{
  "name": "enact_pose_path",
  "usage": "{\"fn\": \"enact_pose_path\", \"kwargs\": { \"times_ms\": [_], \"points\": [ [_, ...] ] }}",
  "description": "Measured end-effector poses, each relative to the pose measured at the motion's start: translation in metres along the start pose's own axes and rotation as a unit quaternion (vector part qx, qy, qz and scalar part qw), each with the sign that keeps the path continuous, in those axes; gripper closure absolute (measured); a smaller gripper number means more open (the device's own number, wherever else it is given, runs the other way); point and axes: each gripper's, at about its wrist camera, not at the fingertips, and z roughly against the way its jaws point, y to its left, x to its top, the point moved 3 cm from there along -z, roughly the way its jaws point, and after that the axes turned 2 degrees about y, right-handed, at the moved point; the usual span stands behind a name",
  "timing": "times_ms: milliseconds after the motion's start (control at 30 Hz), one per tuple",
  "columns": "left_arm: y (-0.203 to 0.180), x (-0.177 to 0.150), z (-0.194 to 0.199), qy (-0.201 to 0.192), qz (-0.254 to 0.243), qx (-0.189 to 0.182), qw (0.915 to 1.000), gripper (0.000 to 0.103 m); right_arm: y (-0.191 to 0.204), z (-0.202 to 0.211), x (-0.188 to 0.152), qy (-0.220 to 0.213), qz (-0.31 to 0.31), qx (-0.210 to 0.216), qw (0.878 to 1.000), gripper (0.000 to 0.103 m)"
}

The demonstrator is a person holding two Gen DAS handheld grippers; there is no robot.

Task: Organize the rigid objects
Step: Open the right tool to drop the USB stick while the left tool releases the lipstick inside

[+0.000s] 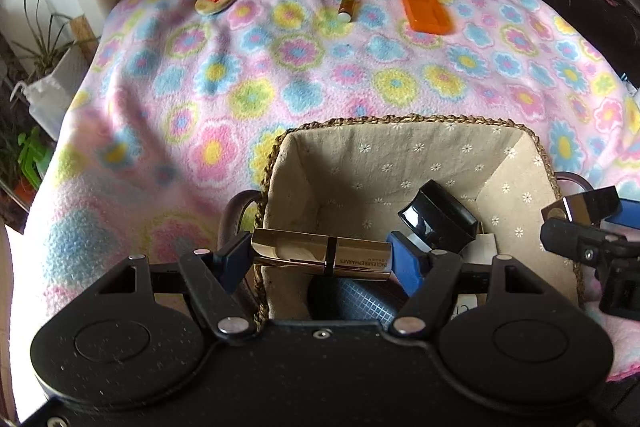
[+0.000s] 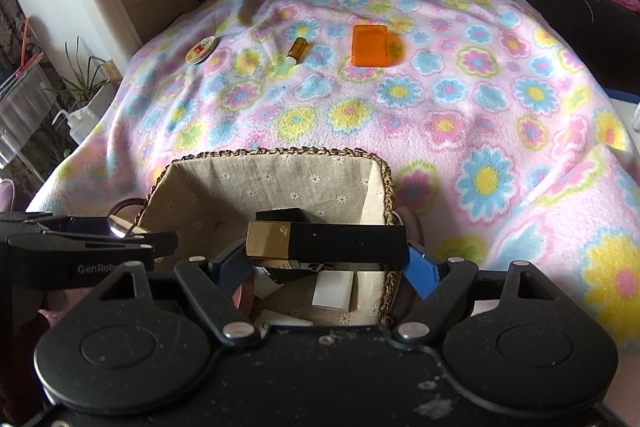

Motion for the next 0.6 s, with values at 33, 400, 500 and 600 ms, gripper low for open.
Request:
{"fn": "enact_pose_path", "kwargs": {
  "times_ms": [33, 400, 500, 600],
  "points": [
    [0.0008, 0.0001, -0.0004, 0.001, 0.002, -0.003, 1.0000, 0.036, 0.0018, -0.0004, -0.0004, 0.000, 0.005, -0.001, 1.000, 0.022],
    [-0.0008, -0.0008, -0.0093, 0.026, 0.000, -0.015, 0.9995, 0.036, 0.0094, -0.0031, -0.0023, 0.006, 0.036, -0.008, 0.999, 0.022],
    [-0.0006, -0.0011, -0.0097, 0.028, 0.003, -0.016, 0.9995, 0.036, 0.0088, -0.0036, -0.0022, 0.008, 0.035, -0.007, 0.999, 0.022],
    [0.0001, -0.0010, -0.0098, 0.030, 0.002, -0.016, 0.9994, 0.036, 0.0092, -0.0042, -0.0019, 0.010, 0.036, -0.008, 0.999, 0.022]
  ]
}}
